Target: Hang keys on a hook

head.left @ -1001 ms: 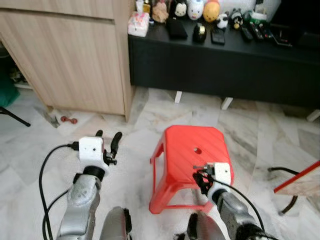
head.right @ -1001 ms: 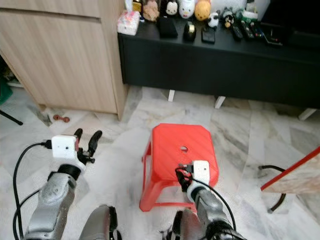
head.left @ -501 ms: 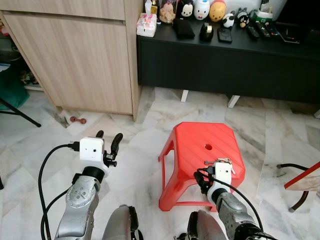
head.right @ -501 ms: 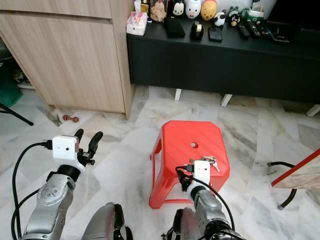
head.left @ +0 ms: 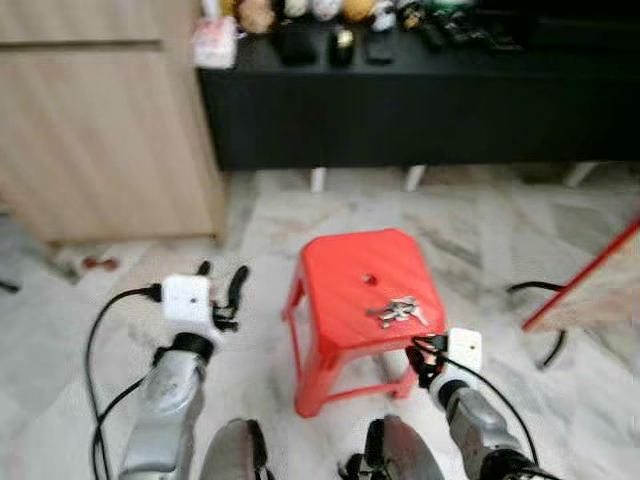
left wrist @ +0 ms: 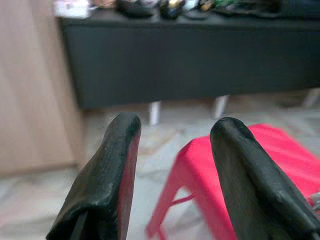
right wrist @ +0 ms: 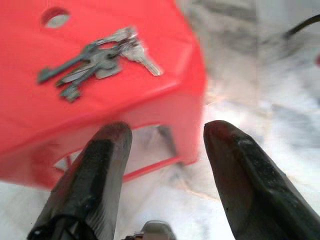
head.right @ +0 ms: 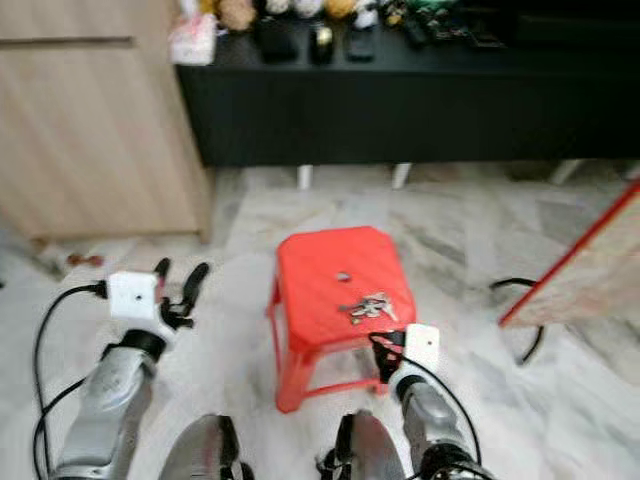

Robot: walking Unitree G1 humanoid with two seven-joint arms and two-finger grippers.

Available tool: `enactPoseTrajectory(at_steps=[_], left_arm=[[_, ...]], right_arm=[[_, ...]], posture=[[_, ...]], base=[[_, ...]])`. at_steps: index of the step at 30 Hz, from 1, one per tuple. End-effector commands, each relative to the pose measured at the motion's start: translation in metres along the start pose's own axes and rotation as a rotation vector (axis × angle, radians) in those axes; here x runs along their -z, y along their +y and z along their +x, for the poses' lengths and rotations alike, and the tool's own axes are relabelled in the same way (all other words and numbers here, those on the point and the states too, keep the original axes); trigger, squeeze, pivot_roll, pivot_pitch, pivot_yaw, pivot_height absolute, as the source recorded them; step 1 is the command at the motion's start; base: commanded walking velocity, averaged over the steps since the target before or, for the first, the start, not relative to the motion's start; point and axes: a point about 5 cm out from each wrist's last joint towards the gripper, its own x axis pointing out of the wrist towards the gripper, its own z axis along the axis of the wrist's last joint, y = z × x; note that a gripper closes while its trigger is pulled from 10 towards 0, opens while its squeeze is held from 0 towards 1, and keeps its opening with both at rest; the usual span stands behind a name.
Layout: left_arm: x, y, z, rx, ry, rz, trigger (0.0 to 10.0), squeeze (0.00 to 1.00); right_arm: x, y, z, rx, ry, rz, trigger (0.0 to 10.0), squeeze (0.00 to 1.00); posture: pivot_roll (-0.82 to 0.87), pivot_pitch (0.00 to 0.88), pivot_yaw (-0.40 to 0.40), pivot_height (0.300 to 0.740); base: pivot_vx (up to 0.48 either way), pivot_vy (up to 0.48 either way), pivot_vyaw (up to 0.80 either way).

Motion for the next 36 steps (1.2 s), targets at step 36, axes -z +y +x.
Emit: enactPoseTrajectory(at_steps=[36], left_arm=[[0.0015, 0.006, -0.0049, -0.017, 0.003, 0.016, 10.0, 0.0]], right_arm=[[-0.0007, 0.0107, 0.0017, -0.028, -0.013, -0.014, 10.0, 0.0]], posture=[[0.22, 0.167, -0.099, 0.635]], base=[[0.119, 0.0, 0.08]])
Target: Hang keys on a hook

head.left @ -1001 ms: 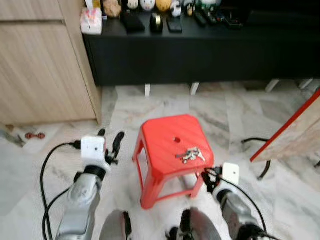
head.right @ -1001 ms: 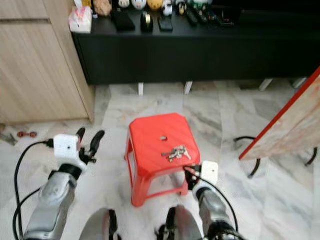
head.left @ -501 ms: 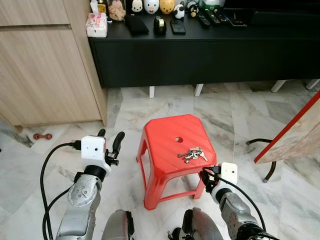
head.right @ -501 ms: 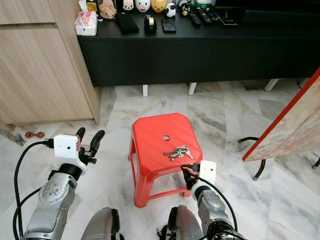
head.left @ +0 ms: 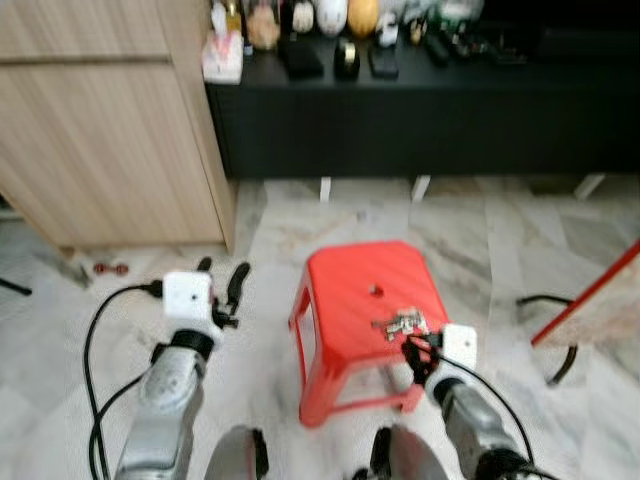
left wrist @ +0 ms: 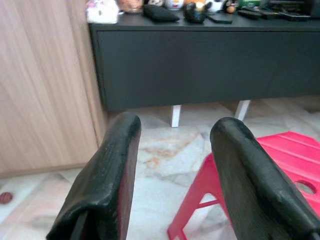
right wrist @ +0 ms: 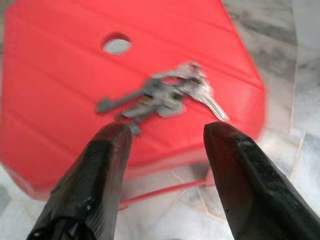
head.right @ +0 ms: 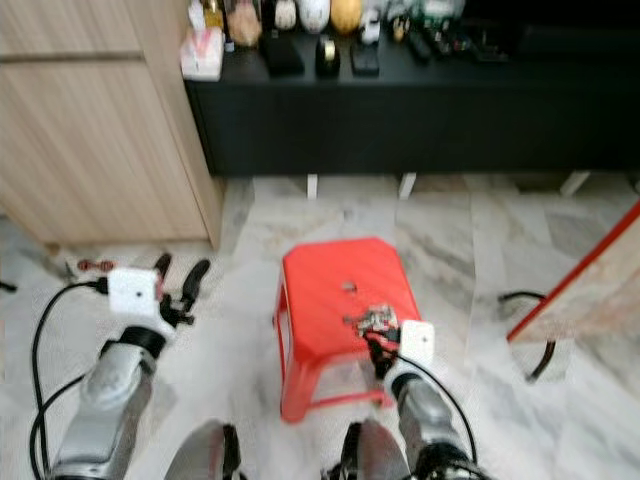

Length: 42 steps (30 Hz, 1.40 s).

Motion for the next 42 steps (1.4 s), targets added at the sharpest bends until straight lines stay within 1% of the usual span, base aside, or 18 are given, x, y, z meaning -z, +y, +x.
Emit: enactPoseTrajectory(at_steps=[1, 6, 19, 22, 23, 29, 30, 31, 32, 34, 37, 38, 39, 42], left_arm=[[-0.001, 0.001, -0.002, -0.008, -0.007, 0.003, 10.0, 0.0], [-0.001, 0.002, -0.003, -0.012, -0.008, 0.005, 10.0, 0.0], [0.0, 0.004, -0.008, -0.023, 0.001, 0.011, 10.0, 0.0], [-0.001, 0.003, -0.01, -0.023, 0.0, 0.01, 10.0, 0.0], [0.0, 0.004, -0.013, -0.025, 0.004, 0.01, 10.0, 0.0], [0.002, 0.006, -0.02, -0.036, 0.017, 0.013, 10.0, 0.0], [0.002, 0.006, -0.022, -0.036, 0.019, 0.014, 10.0, 0.0], [0.001, 0.005, -0.024, -0.036, 0.022, 0.014, 10.0, 0.0], [0.001, 0.005, -0.024, -0.036, 0.022, 0.014, 10.0, 0.0], [0.001, 0.004, -0.025, -0.036, 0.023, 0.014, 10.0, 0.0], [0.0, 0.003, -0.026, -0.035, 0.026, 0.012, 10.0, 0.0], [0.0, 0.003, -0.026, -0.035, 0.026, 0.012, 10.0, 0.0], [-0.001, 0.002, -0.027, -0.035, 0.026, 0.011, 10.0, 0.0], [-0.002, 0.002, -0.028, -0.036, 0.025, 0.012, 10.0, 0.0]], right_arm=[[0.003, 0.002, 0.0, -0.002, 0.007, 0.005, 10.0, 0.0], [0.004, 0.001, -0.001, 0.009, 0.011, 0.01, 10.0, 0.0], [0.006, -0.002, -0.002, 0.021, 0.011, 0.017, 10.0, 0.0], [0.005, -0.004, -0.002, 0.029, 0.009, 0.019, 10.0, 0.0], [0.004, -0.005, -0.002, 0.032, -0.002, 0.031, 10.0, 1.0], [-0.002, -0.008, -0.001, 0.063, -0.021, 0.042, 10.0, 1.0], [-0.003, -0.009, -0.001, 0.075, -0.023, 0.056, 10.0, 1.0], [-0.006, -0.009, 0.0, 0.083, -0.031, 0.096, 10.0, 1.0], [-0.006, -0.009, 0.0, 0.083, -0.031, 0.096, 10.0, 1.0], [-0.008, -0.008, 0.001, 0.082, -0.033, 0.127, 10.0, 1.0], [-0.014, 0.0, 0.005, 0.038, -0.044, 0.2, 10.0, 1.0], [-0.014, 0.0, 0.005, 0.038, -0.044, 0.2, 10.0, 1.0], [-0.017, 0.006, 0.007, 0.011, -0.047, 0.234, 10.0, 1.0], [-0.019, 0.009, 0.008, 0.004, -0.039, 0.261, 10.0, 1.0]], posture=[[0.22, 0.167, -0.099, 0.635], [0.22, 0.169, -0.099, 0.635], [0.23, 0.186, -0.099, 0.635], [0.23, 0.209, -0.095, 0.635], [0.23, 0.216, -0.094, 0.635], [0.23, 0.235, -0.09, 0.635], [0.24, 0.242, -0.09, 0.635], [0.23, 0.252, -0.088, 0.635], [0.23, 0.252, -0.088, 0.635], [0.23, 0.257, -0.088, 0.635], [0.23, 0.271, -0.09, 0.635], [0.23, 0.271, -0.09, 0.635], [0.23, 0.279, -0.092, 0.635], [0.23, 0.284, -0.093, 0.635]], base=[[0.277, 0.0, 0.0], [0.275, 0.0, 0.0], [0.0, 0.0, 0.0], [0.0, 0.0, 0.0], [0.0, 0.0, 0.0], [0.0, 0.0, 0.0], [0.0, 0.0, 0.0], [0.0, 0.0, 0.0], [0.0, 0.0, 0.0], [0.0, 0.0, 0.0], [0.0, 0.0, 0.0], [0.0, 0.0, 0.0], [0.0, 0.0, 0.0], [0.0, 0.0, 0.0]])
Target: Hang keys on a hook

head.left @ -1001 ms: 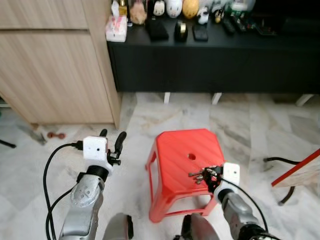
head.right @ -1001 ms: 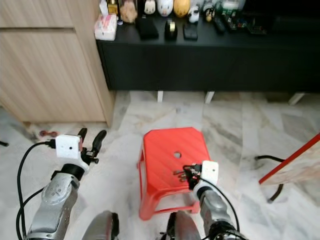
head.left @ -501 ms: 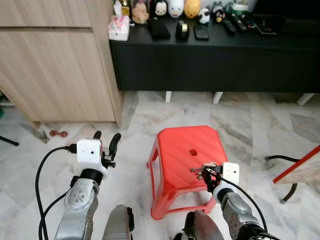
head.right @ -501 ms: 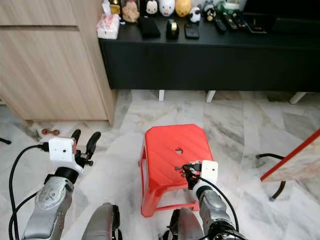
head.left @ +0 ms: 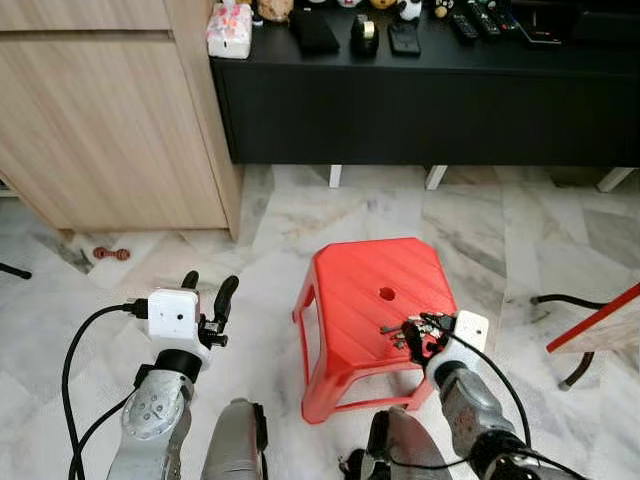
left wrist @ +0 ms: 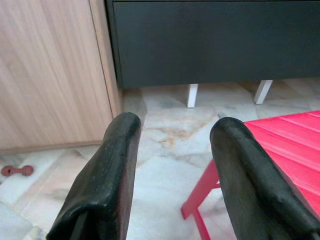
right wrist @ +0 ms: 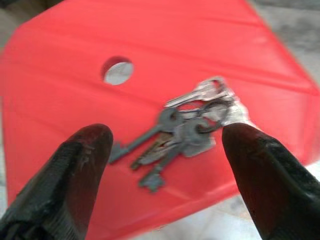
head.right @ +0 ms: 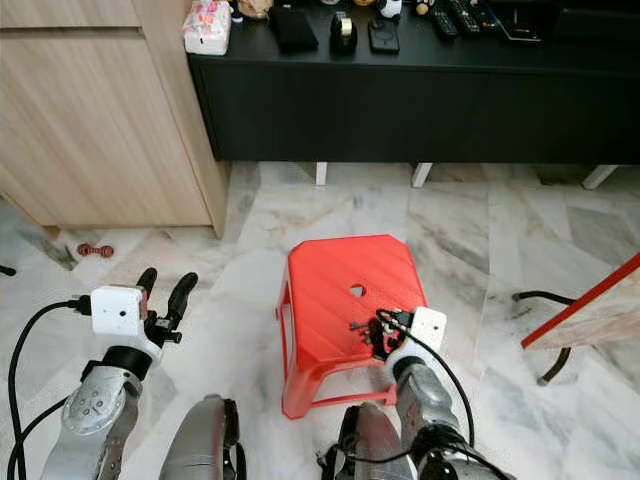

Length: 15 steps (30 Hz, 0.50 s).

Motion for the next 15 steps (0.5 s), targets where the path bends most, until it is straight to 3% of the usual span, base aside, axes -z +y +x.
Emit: enactPoseTrajectory(at_steps=[1, 3, 4, 5, 6, 15], left_arm=[[-0.001, -0.002, -0.005, -0.001, 0.012, 0.005, 10.0, 0.0], [-0.002, -0.001, -0.007, -0.003, 0.013, 0.007, 10.0, 0.0], [-0.003, 0.0, -0.008, -0.005, 0.014, 0.009, 10.0, 0.0], [-0.003, 0.0, -0.008, -0.005, 0.014, 0.009, 10.0, 0.0], [-0.003, 0.001, -0.01, -0.007, 0.015, 0.011, 10.0, 0.0], [-0.006, 0.0, -0.016, -0.013, 0.024, 0.015, 10.0, 0.0]], right_arm=[[0.004, 0.0, 0.0, 0.005, 0.03, 0.068, 10.0, 1.0], [0.002, 0.003, 0.001, -0.008, 0.026, 0.095, 10.0, 1.0], [0.001, 0.005, 0.002, -0.015, 0.024, 0.102, 10.0, 0.07], [0.001, 0.005, 0.002, -0.015, 0.024, 0.102, 10.0, 0.07], [0.001, 0.007, 0.003, -0.015, 0.025, 0.114, 10.0, 0.0], [-0.009, 0.004, 0.004, 0.023, -0.023, 0.216, 10.0, 0.0]], posture=[[0.24, 0.286, -0.094, 0.635], [0.24, 0.291, -0.094, 0.635], [0.24, 0.295, -0.095, 0.635], [0.24, 0.295, -0.095, 0.635], [0.25, 0.298, -0.095, 0.635], [0.25, 0.319, -0.098, 0.635]], base=[[0.0, 0.0, 0.0], [0.0, 0.0, 0.0], [0.0, 0.0, 0.0], [0.0, 0.0, 0.0], [0.0, 0.0, 0.0], [0.0, 0.0, 0.0]])
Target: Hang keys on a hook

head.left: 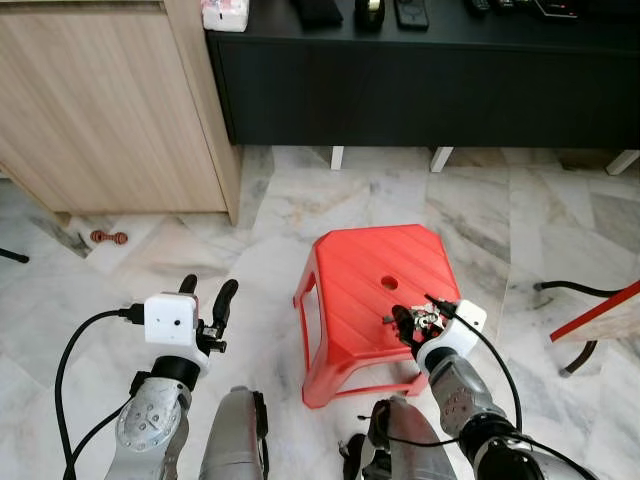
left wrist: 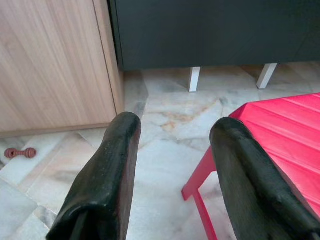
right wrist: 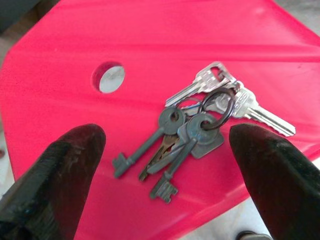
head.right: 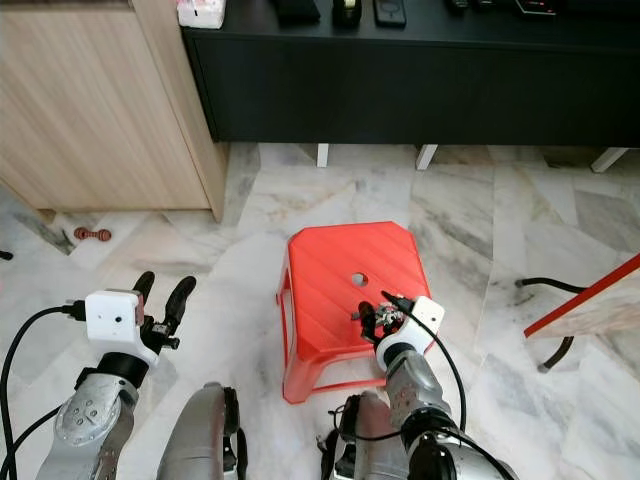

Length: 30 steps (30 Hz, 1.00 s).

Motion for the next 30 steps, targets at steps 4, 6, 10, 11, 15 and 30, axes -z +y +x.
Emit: enactPoseTrajectory(at_steps=[4, 6, 10, 11, 15, 30], left_arm=[[0.0, 0.0, -0.008, -0.015, 0.021, 0.009, 10.0, 0.0], [0.001, 0.001, -0.01, -0.017, 0.026, 0.01, 10.0, 0.0], [-0.001, 0.001, -0.013, -0.024, 0.028, 0.013, 10.0, 0.0], [-0.002, 0.002, -0.014, -0.025, 0.028, 0.014, 10.0, 0.0], [-0.003, 0.005, -0.015, -0.032, 0.029, 0.023, 10.0, 0.0], [-0.005, 0.005, -0.021, -0.04, 0.04, 0.025, 10.0, 0.0]], right_arm=[[-0.001, -0.008, -0.002, 0.036, -0.015, 0.036, 10.0, 0.0], [-0.001, -0.008, -0.002, 0.038, -0.016, 0.037, 10.0, 0.0], [-0.003, -0.009, -0.002, 0.046, -0.023, 0.042, 10.0, 0.0], [-0.003, -0.009, -0.002, 0.05, -0.026, 0.045, 10.0, 0.0], [-0.004, -0.008, -0.001, 0.058, -0.034, 0.056, 10.0, 0.0], [-0.01, -0.007, 0.001, 0.069, -0.053, 0.084, 0.0, 0.0]], posture=[[0.26, 0.331, -0.099, 0.635], [0.26, 0.333, -0.099, 0.635], [0.27, 0.336, -0.097, 0.635], [0.28, 0.338, -0.096, 0.635], [0.28, 0.339, -0.095, 0.635], [0.3, 0.351, -0.093, 0.635]], base=[[0.0, 0.0, 0.0], [0.0, 0.0, 0.0], [0.0, 0.0, 0.0], [0.0, 0.0, 0.0], [0.0, 0.0, 0.0], [0.0, 0.0, 0.0]])
